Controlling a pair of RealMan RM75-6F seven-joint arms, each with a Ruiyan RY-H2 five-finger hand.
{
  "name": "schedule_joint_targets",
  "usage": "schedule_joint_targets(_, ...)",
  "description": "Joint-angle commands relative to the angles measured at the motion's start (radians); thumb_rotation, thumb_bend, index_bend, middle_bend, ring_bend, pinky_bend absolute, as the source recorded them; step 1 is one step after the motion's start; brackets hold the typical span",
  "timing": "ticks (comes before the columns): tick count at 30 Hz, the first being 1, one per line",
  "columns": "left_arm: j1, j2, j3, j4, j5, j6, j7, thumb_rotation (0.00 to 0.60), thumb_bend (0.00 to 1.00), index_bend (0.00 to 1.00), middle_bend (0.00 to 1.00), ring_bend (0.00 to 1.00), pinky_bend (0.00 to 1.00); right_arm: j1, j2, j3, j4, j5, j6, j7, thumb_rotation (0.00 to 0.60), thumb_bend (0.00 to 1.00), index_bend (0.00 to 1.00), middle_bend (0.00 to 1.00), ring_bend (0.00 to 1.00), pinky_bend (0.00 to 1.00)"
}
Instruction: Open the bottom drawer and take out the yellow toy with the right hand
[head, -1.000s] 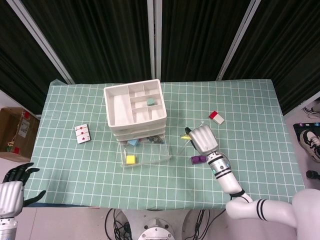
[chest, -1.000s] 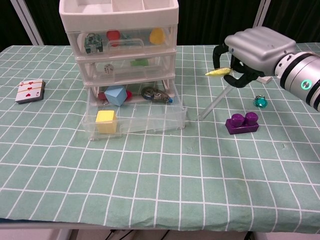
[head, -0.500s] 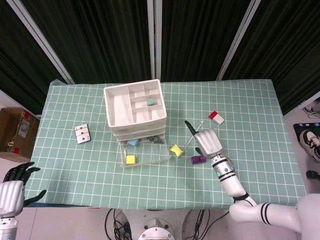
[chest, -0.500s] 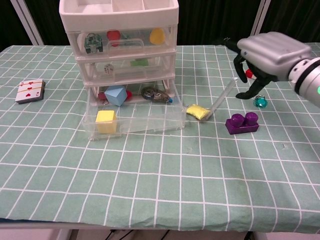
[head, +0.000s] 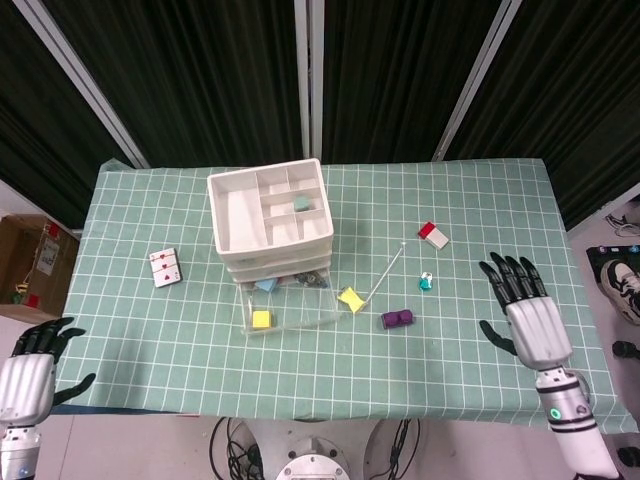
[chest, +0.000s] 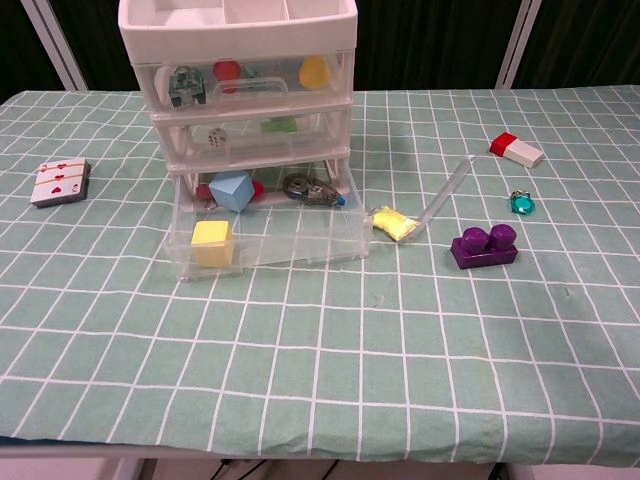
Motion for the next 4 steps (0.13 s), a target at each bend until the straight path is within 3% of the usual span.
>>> schedule_joint_targets(1, -0.002, -0.001, 0.001, -0.003, 0.0, -0.004, 0.001, 0.6, 0.05, 0.32, 0.19, 0.17, 0.19, -0.094, 0.036, -0.049, 0.024, -0.06, 0.08, 0.082, 0.6, 0.18, 0.0, 0.0, 0.0, 0.0)
schedule_joint_targets(4, -0.005, -0.002, 0.002, -0.006, 0.0, -0.008, 0.004, 0.6, 0.05, 0.32, 0.19, 0.17, 0.19, -0.13, 0.041, -0.052, 0.033, -0.079, 0.102, 0.108, 0.6, 0.18, 0.0, 0.0, 0.0, 0.0)
